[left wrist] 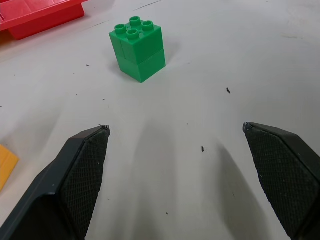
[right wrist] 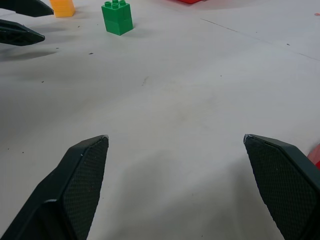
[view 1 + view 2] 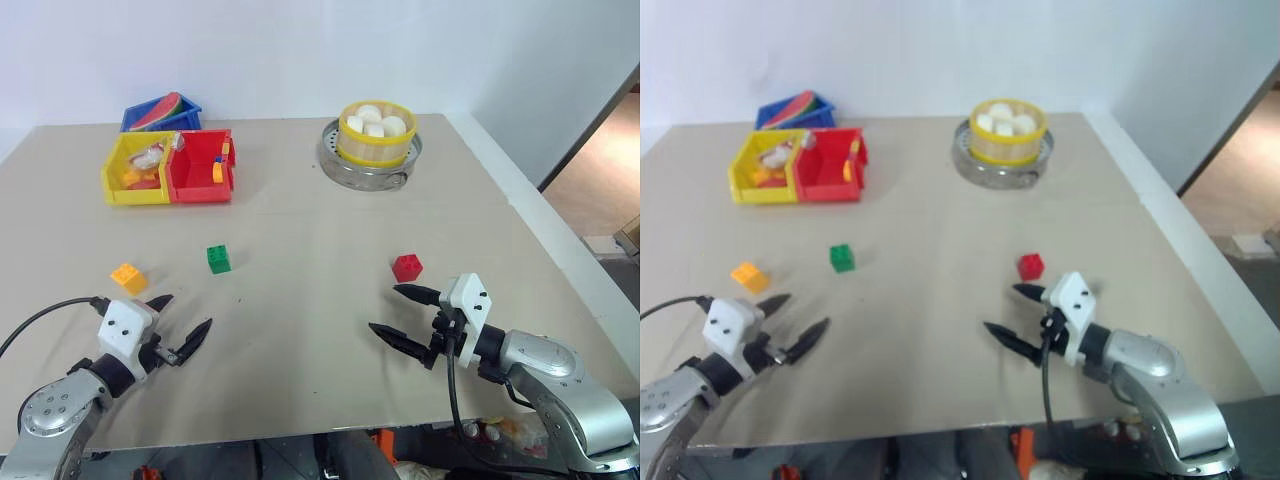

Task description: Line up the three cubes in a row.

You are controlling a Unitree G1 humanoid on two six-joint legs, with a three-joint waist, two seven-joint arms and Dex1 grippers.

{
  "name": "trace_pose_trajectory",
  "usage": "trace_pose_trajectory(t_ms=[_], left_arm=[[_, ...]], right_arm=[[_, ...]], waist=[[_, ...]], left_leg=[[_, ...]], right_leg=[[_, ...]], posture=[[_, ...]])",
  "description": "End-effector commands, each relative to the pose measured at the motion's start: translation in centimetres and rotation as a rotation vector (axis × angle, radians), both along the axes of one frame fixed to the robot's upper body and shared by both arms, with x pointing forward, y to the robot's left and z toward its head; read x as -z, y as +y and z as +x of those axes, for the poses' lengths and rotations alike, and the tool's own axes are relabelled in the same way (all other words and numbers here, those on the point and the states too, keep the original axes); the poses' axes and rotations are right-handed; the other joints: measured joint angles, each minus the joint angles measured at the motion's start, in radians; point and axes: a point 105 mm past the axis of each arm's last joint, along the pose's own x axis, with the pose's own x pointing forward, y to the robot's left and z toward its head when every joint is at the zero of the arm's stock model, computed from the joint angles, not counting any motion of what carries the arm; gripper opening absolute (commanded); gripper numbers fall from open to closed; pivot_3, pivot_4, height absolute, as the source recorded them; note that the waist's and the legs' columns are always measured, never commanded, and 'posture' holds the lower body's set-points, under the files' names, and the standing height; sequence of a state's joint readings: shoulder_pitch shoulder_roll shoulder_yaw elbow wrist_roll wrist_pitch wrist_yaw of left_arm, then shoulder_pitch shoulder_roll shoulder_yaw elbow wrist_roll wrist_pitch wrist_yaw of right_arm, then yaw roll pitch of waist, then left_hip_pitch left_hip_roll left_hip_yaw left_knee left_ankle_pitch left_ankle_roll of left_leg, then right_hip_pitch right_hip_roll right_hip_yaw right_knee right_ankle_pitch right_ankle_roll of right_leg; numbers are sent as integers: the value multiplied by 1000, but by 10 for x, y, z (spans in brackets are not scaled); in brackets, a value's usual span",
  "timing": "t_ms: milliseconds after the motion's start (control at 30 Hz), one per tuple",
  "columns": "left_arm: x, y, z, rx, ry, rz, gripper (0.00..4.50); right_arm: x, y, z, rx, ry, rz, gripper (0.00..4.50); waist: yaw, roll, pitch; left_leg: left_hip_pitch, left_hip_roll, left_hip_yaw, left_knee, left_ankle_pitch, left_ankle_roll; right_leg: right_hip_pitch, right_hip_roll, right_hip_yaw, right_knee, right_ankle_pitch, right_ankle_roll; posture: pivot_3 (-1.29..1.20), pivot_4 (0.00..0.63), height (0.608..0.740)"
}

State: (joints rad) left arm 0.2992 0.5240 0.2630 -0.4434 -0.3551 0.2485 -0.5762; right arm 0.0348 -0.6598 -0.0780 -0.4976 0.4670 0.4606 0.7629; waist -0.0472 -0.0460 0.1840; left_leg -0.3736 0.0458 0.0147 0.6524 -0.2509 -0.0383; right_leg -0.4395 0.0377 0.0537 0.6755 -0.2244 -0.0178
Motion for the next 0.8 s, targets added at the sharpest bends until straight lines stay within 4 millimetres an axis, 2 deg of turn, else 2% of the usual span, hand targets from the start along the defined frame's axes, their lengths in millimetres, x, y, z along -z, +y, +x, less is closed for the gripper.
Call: trace_pose_trajectory(t_ms=[33,267,533,800], left_arm=[[-15,-2,4,19,-57,15,4433],[-22,-3,4,60,-92,-21,4433],[-19,3,-1,25,-76,-66,4433],[-30,-51,-18,464,7,-34,4433]], right_arm=[[-10,2,-4,-15,-41,-1,4500],[-3,1,-13,-8,26,7,4500],[-7,-4,-11,31,-13,10,4500],[-56,-10,20,216,-249,78,4500]], waist=[[0,0,0],[0,0,0],[0,0,0],[0,0,0]], left_leg=[[0,0,0,0,0,0],[0,0,1,0,0,-1],[0,0,1,0,-1,-1],[0,0,2,1,-1,-1]], right_leg=[[0,0,0,0,0,0],[0,0,1,0,1,1],[0,0,1,0,0,0],[0,1,3,0,0,0]], posture=[[0,150,740],[0,150,740],[0,150,740],[0,150,740]])
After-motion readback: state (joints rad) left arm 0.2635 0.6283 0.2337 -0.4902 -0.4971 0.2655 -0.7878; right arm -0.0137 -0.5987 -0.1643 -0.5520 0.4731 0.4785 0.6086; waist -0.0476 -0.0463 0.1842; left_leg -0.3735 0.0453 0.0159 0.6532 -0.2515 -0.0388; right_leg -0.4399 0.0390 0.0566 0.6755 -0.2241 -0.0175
